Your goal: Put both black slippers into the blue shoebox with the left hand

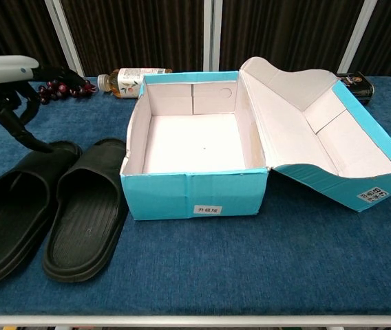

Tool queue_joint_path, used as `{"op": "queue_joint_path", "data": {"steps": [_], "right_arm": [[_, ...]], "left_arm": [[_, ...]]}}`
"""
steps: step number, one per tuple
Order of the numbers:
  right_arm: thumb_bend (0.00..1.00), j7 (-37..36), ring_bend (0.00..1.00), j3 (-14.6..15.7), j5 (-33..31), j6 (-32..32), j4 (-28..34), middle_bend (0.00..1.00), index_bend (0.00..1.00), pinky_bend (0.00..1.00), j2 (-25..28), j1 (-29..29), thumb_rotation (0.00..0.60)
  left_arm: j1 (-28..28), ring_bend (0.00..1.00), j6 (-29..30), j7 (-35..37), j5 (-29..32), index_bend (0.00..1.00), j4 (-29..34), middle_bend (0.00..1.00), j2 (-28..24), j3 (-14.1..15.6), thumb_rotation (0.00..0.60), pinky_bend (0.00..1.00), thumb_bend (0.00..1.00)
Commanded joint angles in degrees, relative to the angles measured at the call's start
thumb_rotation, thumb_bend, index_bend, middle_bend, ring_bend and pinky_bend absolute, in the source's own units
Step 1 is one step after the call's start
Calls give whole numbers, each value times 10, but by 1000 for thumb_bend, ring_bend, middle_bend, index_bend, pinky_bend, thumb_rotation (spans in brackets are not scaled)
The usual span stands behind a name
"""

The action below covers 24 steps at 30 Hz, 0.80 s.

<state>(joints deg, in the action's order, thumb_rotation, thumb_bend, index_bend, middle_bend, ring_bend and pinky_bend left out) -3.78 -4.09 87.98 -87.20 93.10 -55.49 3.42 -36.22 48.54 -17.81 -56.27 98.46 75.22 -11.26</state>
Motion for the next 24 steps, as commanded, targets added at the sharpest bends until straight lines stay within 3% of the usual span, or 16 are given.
{"op": "queue_joint_path", "data": {"steps": [1,10,19,24], "right_arm": [[76,-2,0,1,0,3,-3,99,81,105,-1,2,600],[76,-9,0,3,-2,7,-8,99,81,104,-3,1,600],[76,-14,0,5,-5,9,-14,98,82,106,-5,-1,600],[76,-16,0,5,-6,10,-15,98,82,108,-5,-1,600]], "left_arm": [[-50,664,-26,-58,91,80,-20,55,40,13,600,933,0],[-83,665,-22,-79,170,77,6,49,45,34,600,933,0],[-133,669,-30,-100,256,76,-37,41,88,47,600,933,0],[-156,716,-22,-108,298,191,-65,162,109,50,600,933,0]]}}
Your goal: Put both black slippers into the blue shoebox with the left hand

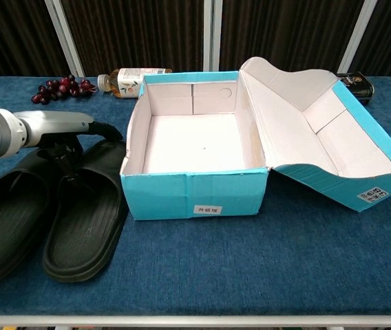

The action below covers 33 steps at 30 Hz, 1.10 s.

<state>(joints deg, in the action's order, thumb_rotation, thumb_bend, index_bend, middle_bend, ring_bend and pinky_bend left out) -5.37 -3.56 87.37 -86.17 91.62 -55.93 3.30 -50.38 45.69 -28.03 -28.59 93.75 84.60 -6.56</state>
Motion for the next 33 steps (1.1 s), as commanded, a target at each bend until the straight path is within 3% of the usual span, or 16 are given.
{"op": "queue_joint_path", "data": {"steps": [1,4,9,23,29,33], "right_arm": [[76,-1,0,0,0,-1,-1,98,82,108,0,-1,600],[76,-3,0,0,-3,-1,-3,98,82,109,-1,-2,600],[75,-5,0,-1,-4,-2,-4,98,81,110,-2,-2,600],[75,-7,0,-4,3,-12,-5,98,81,110,0,-4,600],[75,-4,0,-6,-1,-14,-4,98,81,110,3,-4,600],[76,4,0,-8,3,-15,3,98,81,110,8,-2,600]], "left_arm": [[-16,736,13,-5,25,235,-23,216,21,2,600,933,0],[-17,808,18,3,36,393,-38,410,32,1,600,943,0],[-11,853,33,25,27,494,-32,524,24,-9,600,969,0],[53,854,141,102,-74,497,69,540,-70,-47,600,969,0],[91,829,168,218,-132,497,86,538,-102,-105,600,965,0],[89,754,118,336,-197,497,57,535,-84,-146,600,950,0]]}}
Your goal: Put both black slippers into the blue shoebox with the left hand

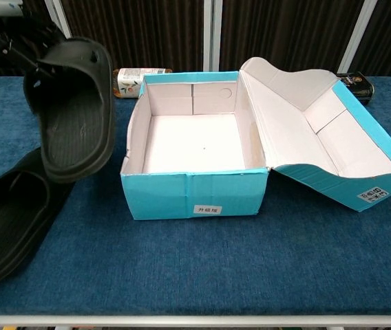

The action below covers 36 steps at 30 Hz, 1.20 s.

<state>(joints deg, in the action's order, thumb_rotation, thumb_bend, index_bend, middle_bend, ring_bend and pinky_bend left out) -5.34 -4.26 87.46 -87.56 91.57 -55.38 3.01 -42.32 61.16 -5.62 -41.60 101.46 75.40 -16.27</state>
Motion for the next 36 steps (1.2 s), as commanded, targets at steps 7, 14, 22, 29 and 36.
{"op": "queue_joint_path", "data": {"steps": [7,14,22,29,36], "right_arm": [[75,25,0,-4,4,-5,28,98,81,110,19,2,600],[76,45,0,-5,1,-6,51,98,81,113,33,0,600],[75,59,0,-7,-6,-1,67,97,81,116,40,2,600],[76,67,0,-8,-18,3,75,96,81,117,46,0,600],[75,77,0,-8,-23,7,84,95,81,119,48,1,600]], "left_arm": [[-38,689,-135,299,-169,497,-124,535,98,-91,600,902,0],[-102,670,-169,354,-223,497,-266,534,195,-93,600,853,0],[-158,661,-184,382,-236,497,-397,535,285,-97,600,841,0],[-183,637,-162,426,-279,497,-517,535,353,-82,600,832,0],[-196,629,-133,493,-315,499,-628,535,408,-64,600,828,0]]}}
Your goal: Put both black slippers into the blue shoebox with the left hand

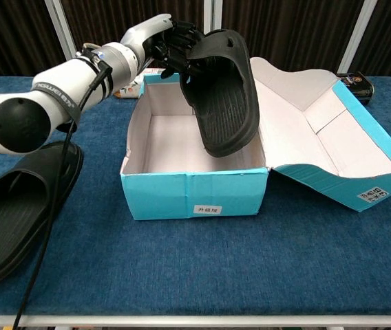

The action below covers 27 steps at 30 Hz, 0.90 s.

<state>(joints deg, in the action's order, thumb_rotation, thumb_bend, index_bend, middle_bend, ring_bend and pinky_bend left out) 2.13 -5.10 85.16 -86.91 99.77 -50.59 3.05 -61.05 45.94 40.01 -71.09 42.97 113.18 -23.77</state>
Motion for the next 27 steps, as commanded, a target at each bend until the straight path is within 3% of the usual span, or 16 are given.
{"op": "queue_joint_path", "data": {"steps": [1,9,17,27], "right_arm": [[75,3,0,0,0,0,3,95,81,119,0,0,600],[75,13,0,1,-1,-2,12,95,81,121,1,-2,600],[76,18,0,1,-1,-5,17,96,81,123,5,-4,600],[75,15,0,0,-1,-2,17,95,81,124,5,-3,600]], "left_arm": [[-8,629,24,47,-23,499,-53,535,37,12,600,828,0],[-12,628,36,110,-24,508,-124,544,90,13,600,818,0],[-18,621,5,128,-26,515,-170,547,114,27,600,816,0],[-23,621,-25,91,-35,507,-193,547,129,48,600,801,0]]}}
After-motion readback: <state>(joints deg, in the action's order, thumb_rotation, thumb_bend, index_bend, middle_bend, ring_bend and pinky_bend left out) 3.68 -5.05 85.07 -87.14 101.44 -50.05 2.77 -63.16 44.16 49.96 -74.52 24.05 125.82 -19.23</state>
